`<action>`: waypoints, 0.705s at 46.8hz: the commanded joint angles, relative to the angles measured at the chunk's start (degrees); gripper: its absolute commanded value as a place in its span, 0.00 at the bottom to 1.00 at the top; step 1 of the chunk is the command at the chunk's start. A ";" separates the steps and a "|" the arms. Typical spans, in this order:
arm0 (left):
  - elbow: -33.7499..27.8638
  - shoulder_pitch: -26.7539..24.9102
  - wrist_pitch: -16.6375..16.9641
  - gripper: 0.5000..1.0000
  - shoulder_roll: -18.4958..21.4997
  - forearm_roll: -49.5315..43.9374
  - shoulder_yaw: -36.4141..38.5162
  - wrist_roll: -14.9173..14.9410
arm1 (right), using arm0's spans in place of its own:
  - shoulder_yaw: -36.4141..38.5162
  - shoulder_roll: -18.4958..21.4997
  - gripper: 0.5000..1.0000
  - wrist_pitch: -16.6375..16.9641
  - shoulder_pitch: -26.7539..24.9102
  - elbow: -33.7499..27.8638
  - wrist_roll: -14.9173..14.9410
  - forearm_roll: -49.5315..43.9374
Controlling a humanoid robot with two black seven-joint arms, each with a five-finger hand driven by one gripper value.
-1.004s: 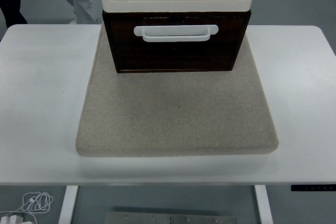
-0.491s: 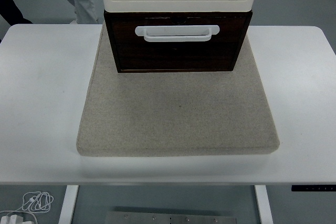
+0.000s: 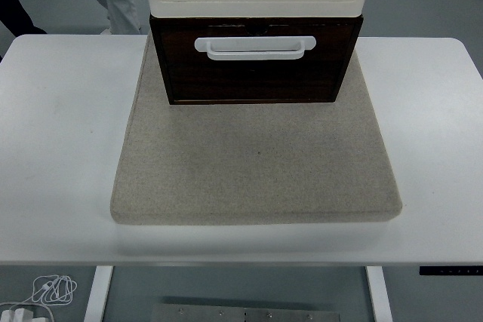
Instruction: Open the drawer under the combination cabinet
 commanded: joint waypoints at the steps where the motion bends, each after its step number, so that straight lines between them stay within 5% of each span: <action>1: -1.67 -1.46 0.01 1.00 -0.22 0.52 1.78 2.45 | 0.01 0.00 0.85 0.00 -0.02 0.00 -0.01 0.00; 21: -2.55 -12.89 0.01 1.00 -6.98 0.52 24.99 3.95 | 0.01 0.00 0.85 0.00 -0.02 0.00 -0.01 0.00; 33: -3.25 -16.85 0.01 1.00 -9.79 0.52 32.99 8.96 | 0.01 0.00 0.85 0.00 -0.02 0.00 -0.01 0.00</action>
